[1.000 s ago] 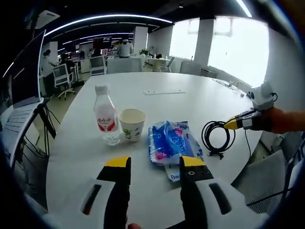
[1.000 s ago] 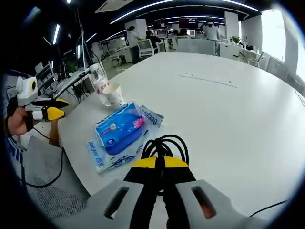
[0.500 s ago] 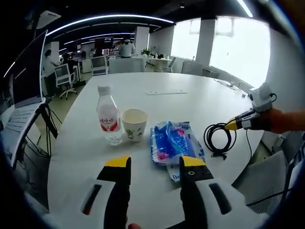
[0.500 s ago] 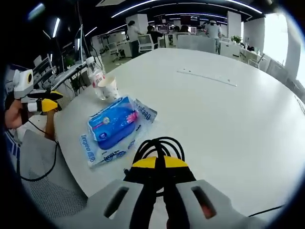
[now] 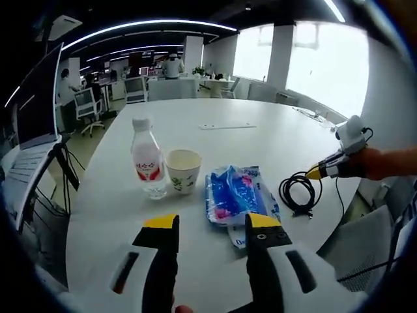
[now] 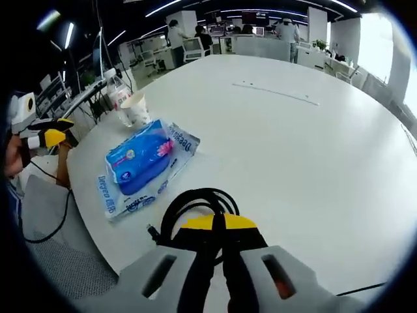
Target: Arrange the tabletop items into an orderly group along one side of the table until the central work area is clear of visible clutter.
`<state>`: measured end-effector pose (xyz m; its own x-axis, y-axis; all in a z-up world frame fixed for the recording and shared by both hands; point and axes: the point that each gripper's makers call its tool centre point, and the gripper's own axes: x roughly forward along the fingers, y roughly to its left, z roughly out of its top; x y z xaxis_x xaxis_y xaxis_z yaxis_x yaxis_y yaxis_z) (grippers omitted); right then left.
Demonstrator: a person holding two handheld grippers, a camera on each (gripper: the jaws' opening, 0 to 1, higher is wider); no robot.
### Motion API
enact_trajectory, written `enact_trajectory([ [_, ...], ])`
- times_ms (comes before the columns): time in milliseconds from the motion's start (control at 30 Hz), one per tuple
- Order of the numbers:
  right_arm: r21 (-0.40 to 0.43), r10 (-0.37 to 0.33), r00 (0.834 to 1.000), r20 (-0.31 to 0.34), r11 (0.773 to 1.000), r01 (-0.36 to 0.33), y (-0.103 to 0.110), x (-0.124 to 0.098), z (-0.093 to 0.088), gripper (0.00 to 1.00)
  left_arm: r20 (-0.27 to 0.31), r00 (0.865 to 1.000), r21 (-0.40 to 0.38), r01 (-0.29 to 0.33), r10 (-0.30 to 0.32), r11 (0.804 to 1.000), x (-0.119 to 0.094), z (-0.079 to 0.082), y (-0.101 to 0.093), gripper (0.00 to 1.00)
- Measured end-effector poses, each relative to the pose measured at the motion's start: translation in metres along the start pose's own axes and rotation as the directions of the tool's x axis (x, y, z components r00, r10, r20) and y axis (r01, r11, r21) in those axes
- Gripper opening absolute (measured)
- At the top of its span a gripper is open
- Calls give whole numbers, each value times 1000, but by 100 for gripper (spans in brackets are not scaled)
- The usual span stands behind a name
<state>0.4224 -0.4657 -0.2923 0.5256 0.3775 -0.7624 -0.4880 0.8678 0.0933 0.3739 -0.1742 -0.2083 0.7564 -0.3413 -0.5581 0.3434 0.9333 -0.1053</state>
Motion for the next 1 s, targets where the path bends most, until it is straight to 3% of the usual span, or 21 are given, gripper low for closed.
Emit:
enact_trajectory([
  [367, -15, 4, 1000, -16, 1000, -4, 0, 3, 2, 0, -4, 1000, -4, 9, -9, 1000, 1, -3, -4, 40],
  [1000, 0, 18, 999, -46, 1000, -18, 0, 18, 12, 3, -11, 1000, -15, -12, 12, 1000, -1, -4, 12, 40],
])
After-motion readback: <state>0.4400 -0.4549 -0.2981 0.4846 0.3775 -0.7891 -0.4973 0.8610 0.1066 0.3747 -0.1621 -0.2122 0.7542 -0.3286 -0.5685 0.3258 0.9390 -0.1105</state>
